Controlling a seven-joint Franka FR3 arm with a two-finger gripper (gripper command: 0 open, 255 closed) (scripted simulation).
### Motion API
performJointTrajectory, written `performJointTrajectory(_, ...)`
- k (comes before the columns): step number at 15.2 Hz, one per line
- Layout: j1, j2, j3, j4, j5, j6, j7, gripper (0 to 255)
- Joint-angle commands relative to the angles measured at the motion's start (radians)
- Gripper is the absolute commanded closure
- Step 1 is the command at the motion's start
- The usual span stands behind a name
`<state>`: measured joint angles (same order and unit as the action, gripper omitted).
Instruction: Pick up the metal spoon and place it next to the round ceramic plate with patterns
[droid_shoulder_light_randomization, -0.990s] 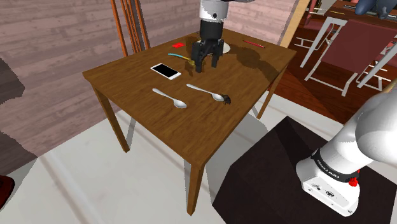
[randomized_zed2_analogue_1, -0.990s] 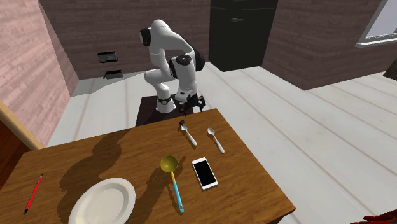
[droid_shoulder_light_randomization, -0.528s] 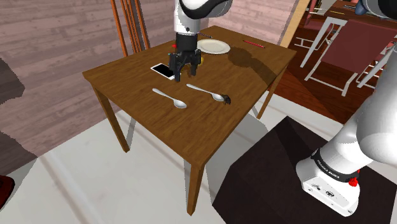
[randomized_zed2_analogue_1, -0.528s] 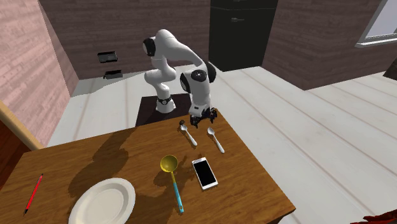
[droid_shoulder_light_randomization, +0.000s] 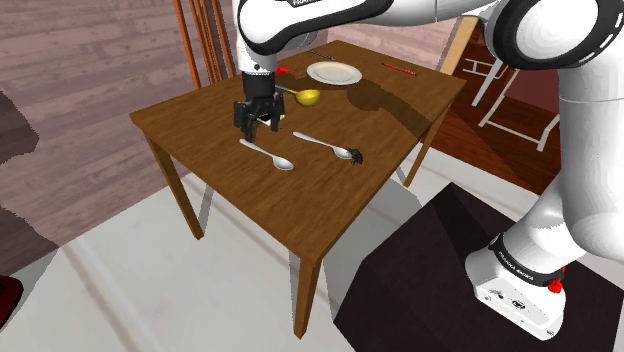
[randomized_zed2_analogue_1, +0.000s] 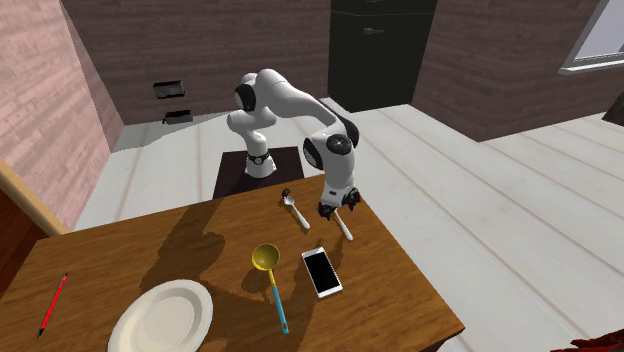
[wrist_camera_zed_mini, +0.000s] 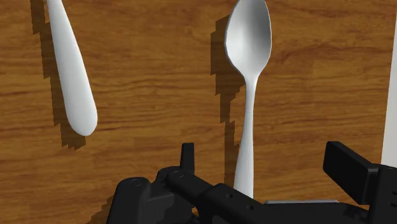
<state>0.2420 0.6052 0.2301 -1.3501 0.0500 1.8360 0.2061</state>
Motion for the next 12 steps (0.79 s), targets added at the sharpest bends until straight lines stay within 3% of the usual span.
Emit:
performJointTrajectory(1, 0.006, 0.018, 0.0, 0.005, -0.003, 0.013, 0.002, 0)
performJointTrajectory(6, 0.01, 0.03, 0.0, -0.051, -0.004, 0.081, 0.002, 0)
performJointTrajectory(12, 0.01, 0.03, 0.0, -0.051, -0.004, 0.081, 0.002, 0)
